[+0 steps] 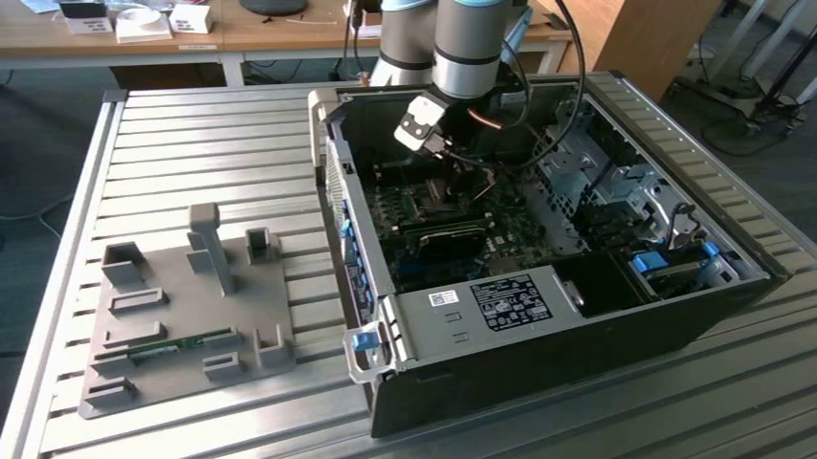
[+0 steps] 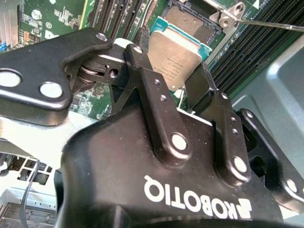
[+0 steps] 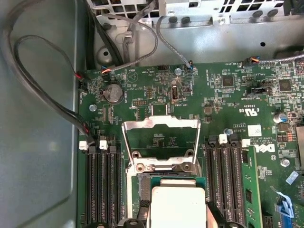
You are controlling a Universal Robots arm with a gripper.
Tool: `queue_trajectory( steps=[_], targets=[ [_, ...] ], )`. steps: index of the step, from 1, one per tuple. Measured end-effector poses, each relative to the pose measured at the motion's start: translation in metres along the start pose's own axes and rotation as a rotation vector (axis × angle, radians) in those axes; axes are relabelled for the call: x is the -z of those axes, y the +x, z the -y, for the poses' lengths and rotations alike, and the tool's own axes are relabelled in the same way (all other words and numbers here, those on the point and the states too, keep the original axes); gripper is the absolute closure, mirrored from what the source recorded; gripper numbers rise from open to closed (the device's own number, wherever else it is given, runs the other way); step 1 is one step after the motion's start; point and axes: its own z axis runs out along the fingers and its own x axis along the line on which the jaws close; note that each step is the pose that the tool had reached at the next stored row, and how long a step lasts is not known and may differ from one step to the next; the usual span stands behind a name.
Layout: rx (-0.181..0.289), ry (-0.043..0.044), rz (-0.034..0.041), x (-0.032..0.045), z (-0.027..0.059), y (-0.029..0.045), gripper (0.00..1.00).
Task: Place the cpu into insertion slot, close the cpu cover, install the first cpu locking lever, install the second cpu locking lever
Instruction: 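Place the cpu into insertion slot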
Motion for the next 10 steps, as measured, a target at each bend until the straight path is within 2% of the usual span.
queue_trajectory(
  steps=[7,10],
  targets=[
    [0.003,0.0048,0.0000,-0.0016,0.0003,0.0035,0.46],
    [0.036,0.0047,-0.0026,-0.0019,0.0003,0.0038,0.46]
  ],
)
